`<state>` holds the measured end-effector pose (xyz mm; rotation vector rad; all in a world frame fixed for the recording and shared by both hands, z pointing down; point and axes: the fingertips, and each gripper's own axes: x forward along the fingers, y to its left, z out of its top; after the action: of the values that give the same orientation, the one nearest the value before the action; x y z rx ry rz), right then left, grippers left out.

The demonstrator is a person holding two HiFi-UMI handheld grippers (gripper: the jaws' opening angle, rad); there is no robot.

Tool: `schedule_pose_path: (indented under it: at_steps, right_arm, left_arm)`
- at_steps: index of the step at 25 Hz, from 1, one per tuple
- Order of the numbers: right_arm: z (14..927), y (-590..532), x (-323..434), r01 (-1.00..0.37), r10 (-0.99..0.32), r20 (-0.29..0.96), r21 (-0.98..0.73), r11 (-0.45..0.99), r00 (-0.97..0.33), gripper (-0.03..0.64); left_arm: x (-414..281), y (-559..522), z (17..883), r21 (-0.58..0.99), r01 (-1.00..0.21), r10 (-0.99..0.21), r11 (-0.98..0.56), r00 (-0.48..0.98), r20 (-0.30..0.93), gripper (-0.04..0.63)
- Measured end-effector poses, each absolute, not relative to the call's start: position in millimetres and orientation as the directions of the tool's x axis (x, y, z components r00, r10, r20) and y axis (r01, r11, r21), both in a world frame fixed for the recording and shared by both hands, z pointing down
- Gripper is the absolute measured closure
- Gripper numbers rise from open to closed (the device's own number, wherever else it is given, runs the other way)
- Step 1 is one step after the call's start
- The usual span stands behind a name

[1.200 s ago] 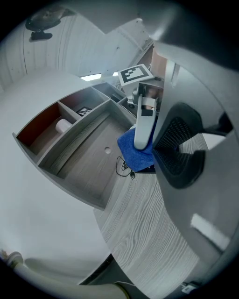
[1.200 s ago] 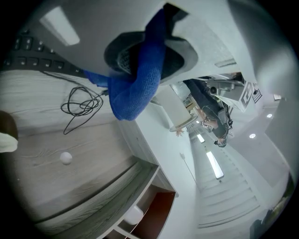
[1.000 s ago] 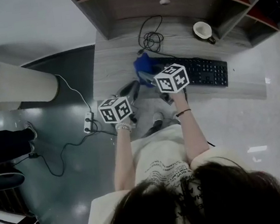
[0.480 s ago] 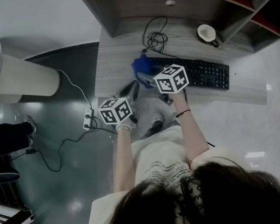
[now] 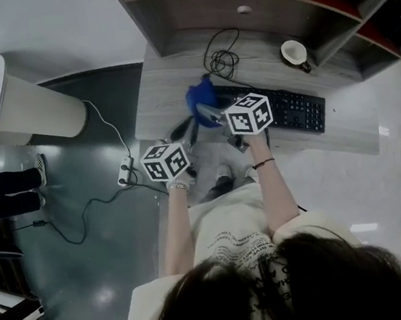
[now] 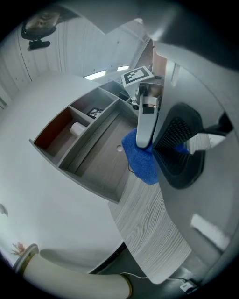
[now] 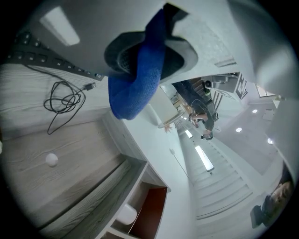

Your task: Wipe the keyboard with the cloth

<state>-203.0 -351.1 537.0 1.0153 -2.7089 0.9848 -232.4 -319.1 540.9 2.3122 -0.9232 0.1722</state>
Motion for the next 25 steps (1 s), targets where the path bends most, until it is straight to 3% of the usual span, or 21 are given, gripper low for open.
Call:
schedule_pose_path:
  at_steps: [25]
  right_arm:
    - [462.7, -326.9, -128.6, -0.563, -0.62, 0.049, -0.478, 0.674, -0.783, 0.558]
  left_arm:
    - [-198.2, -316.3, 483.7, 0.453, -0.674, -0.674, -0.583, 0.713, 0.195, 0.591]
